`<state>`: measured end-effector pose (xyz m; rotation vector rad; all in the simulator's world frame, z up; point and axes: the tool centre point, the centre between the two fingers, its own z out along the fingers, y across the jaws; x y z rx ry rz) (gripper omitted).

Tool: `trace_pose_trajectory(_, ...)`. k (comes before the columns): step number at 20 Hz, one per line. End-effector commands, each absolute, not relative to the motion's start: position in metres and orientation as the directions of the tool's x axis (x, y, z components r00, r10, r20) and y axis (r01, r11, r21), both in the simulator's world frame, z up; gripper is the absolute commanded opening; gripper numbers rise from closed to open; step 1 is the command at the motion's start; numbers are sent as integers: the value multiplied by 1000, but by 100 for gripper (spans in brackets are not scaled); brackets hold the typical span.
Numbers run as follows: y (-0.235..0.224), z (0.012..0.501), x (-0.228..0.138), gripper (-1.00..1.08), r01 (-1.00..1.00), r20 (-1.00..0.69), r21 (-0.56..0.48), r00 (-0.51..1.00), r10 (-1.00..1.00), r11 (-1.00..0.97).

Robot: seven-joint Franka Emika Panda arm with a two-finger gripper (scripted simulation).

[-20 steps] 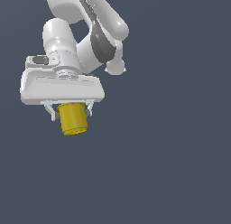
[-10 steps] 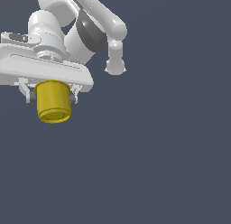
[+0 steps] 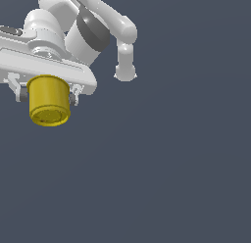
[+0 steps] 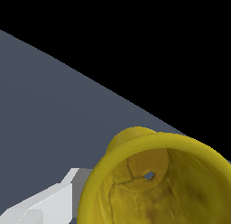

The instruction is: Pick up the object and move it to a goal position.

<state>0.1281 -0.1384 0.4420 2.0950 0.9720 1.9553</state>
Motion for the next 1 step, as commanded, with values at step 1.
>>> trace_pose_trajectory(1, -138, 444, 128, -100, 368, 855, 495, -43, 517, -787)
